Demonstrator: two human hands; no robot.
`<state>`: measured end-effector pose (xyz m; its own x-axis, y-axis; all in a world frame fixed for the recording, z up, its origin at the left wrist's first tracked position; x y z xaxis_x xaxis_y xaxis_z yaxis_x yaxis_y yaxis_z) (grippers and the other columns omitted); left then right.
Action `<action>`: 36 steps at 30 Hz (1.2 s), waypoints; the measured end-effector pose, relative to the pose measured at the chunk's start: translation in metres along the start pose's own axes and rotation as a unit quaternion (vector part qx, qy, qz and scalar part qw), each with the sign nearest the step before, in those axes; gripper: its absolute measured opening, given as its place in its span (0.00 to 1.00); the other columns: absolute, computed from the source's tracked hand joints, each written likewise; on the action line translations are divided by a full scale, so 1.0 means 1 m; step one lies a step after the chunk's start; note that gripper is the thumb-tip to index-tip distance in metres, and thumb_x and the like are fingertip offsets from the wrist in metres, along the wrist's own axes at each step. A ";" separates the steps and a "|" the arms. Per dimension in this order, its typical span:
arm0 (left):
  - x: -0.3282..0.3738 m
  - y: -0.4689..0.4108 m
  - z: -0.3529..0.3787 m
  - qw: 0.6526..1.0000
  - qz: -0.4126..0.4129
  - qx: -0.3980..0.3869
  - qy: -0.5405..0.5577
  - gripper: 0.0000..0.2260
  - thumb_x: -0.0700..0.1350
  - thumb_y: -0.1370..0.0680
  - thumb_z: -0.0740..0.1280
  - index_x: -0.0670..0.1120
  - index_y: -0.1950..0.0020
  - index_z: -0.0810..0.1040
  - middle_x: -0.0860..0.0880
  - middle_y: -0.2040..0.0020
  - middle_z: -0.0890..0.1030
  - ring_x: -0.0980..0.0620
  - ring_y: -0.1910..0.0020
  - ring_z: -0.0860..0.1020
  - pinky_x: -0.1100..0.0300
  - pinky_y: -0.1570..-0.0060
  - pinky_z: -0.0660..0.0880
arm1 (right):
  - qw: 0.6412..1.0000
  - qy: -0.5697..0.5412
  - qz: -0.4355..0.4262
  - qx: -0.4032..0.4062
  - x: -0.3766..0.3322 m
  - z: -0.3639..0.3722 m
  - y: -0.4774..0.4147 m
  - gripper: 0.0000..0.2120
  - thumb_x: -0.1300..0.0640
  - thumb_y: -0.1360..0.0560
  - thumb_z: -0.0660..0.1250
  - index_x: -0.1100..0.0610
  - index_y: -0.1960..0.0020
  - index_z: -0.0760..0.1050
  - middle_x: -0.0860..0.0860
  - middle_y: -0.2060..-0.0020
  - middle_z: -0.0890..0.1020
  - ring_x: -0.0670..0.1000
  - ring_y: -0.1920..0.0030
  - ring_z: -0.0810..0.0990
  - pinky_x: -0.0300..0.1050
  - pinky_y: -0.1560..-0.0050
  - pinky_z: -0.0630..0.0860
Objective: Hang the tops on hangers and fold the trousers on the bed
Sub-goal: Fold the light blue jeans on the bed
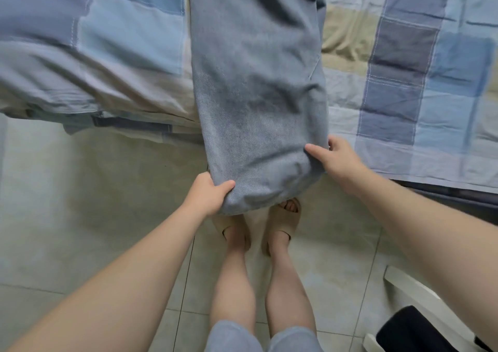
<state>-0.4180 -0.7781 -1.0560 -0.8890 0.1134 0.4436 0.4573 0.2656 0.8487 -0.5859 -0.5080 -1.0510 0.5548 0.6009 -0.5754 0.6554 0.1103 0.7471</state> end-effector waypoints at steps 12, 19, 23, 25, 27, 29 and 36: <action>0.015 -0.027 -0.001 0.985 0.005 0.161 -0.055 0.19 0.46 0.23 0.71 0.41 0.35 0.72 0.43 0.35 0.75 0.43 0.36 0.74 0.54 0.38 0.69 | 0.995 0.021 0.031 0.089 0.040 -0.016 -0.017 0.20 0.52 0.27 0.75 0.55 0.41 0.70 0.49 0.51 0.78 0.52 0.48 0.81 0.47 0.56 0.76; 0.026 -0.045 -0.003 0.989 0.019 0.129 -0.065 0.30 0.56 0.31 0.77 0.46 0.34 0.73 0.45 0.36 0.76 0.42 0.34 0.73 0.45 0.33 0.70 | 0.991 -0.115 0.070 0.003 0.026 0.000 -0.032 0.18 0.58 0.30 0.78 0.58 0.41 0.80 0.52 0.52 0.86 0.52 0.54 0.86 0.41 0.59 0.81; 0.040 -0.044 0.001 0.994 0.007 0.077 -0.084 0.30 0.64 0.39 0.71 0.48 0.44 0.82 0.47 0.40 0.79 0.43 0.34 0.73 0.45 0.32 0.69 | 0.984 -0.153 0.087 -0.040 0.024 0.007 -0.023 0.13 0.57 0.30 0.78 0.58 0.47 0.84 0.53 0.52 0.88 0.54 0.52 0.87 0.47 0.51 0.83; 0.046 -0.041 0.002 0.994 0.009 0.060 -0.092 0.26 0.61 0.39 0.71 0.48 0.47 0.83 0.47 0.44 0.80 0.42 0.38 0.75 0.46 0.34 0.72 | 0.981 -0.167 0.084 -0.044 0.023 0.008 -0.014 0.11 0.58 0.29 0.77 0.58 0.48 0.84 0.54 0.53 0.88 0.54 0.53 0.87 0.47 0.53 0.83; 0.047 -0.033 0.006 0.998 0.005 0.035 -0.059 0.20 0.56 0.38 0.69 0.46 0.52 0.83 0.48 0.53 0.83 0.44 0.49 0.81 0.52 0.46 0.78 | 0.980 -0.167 0.098 -0.037 0.028 0.007 0.000 0.12 0.59 0.30 0.78 0.60 0.47 0.83 0.57 0.52 0.87 0.56 0.52 0.87 0.51 0.52 0.83; 0.046 -0.022 0.009 0.999 0.013 0.017 -0.032 0.17 0.52 0.37 0.68 0.44 0.54 0.82 0.49 0.58 0.84 0.46 0.56 0.81 0.55 0.54 0.78 | 0.981 -0.159 0.108 -0.032 0.034 0.007 0.017 0.13 0.59 0.30 0.78 0.61 0.47 0.84 0.57 0.52 0.87 0.58 0.51 0.87 0.54 0.48 0.83; 0.020 0.040 -0.005 0.996 -0.010 -0.038 0.076 0.13 0.44 0.28 0.77 0.50 0.45 0.82 0.56 0.52 0.85 0.57 0.52 0.83 0.65 0.57 0.77 | 0.982 -0.140 0.126 -0.027 0.036 0.007 0.107 0.09 0.58 0.30 0.78 0.56 0.51 0.84 0.47 0.59 0.88 0.46 0.58 0.86 0.38 0.59 0.80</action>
<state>-0.4172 -0.7699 -1.0115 -0.8870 -0.0399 0.4601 0.4450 0.1924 0.8746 -0.4924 -0.4800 -0.9936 0.8197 0.3743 -0.4336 0.4556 0.0328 0.8896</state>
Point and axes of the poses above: each hand's wrist, its own y-axis away from the middle knuckle, its own z-axis out of the palm, x = y × z, the point moved 10 cm from there along -y, towards the middle knuckle
